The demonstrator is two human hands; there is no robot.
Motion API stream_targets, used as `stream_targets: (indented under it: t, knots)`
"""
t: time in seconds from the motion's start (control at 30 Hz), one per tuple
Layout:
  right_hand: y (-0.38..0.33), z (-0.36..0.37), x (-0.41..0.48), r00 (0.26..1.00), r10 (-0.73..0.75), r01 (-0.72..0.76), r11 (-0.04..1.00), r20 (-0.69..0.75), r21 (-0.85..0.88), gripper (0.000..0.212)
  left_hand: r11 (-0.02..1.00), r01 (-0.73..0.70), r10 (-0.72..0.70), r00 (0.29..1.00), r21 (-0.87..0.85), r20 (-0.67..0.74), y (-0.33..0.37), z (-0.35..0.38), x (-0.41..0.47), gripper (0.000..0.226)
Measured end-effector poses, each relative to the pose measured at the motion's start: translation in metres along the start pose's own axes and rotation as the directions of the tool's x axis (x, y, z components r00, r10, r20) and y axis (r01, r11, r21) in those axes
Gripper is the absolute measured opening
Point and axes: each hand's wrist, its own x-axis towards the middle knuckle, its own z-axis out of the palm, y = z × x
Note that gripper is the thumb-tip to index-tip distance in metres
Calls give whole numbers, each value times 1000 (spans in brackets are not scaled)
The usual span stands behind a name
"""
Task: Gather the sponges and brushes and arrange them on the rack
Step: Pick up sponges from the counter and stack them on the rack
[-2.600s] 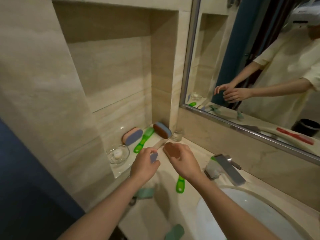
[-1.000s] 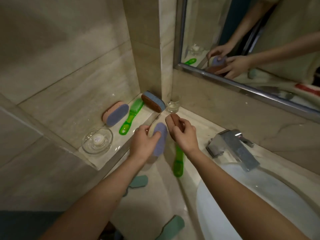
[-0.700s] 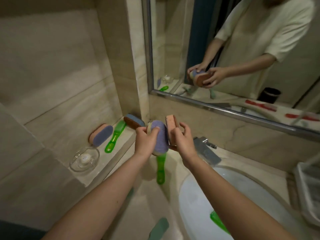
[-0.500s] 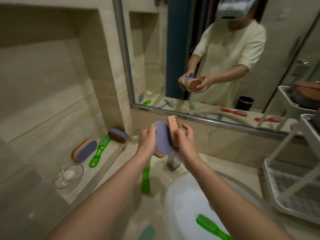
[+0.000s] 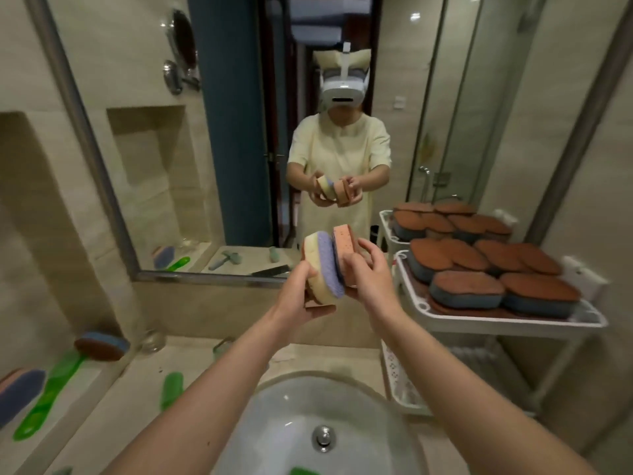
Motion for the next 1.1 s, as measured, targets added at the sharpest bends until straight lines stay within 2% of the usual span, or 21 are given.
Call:
stream_targets:
  t: [0.07,0.17,0.3,0.53,0.8,0.9,1.1]
  knots:
    - [-15,-27,4,999,-29,28,999,-16,-17,27,999,-35,34,998,23,50,5,29,0,42]
    - [-34,-65,6,998,-62,62,997,-5,-41,41,988,-130,117,982,83,146,11,67,1,48]
    - [-54,-113,8,994,-101,104,991,32,-81,48,978,-196,180,966,71,184,13,113,7,46]
    - [-82,-187,31,986,-167,162,945,8,-284,59,961,-246,232,966,129,115,14,167,33,47]
    - [-79,-225,61,978,-204,197,856,38,-478,63,876,-298,338,940,380,-42,14,205,64,62]
    - [-69,-236,73,975,-223,185,760,17,-623,64,822,-274,370,923,500,-103,11,210,73,67]
    - [-49,-244,84,966,-260,111,438,-7,-892,63,648,-175,431,887,741,-166,1,206,92,68]
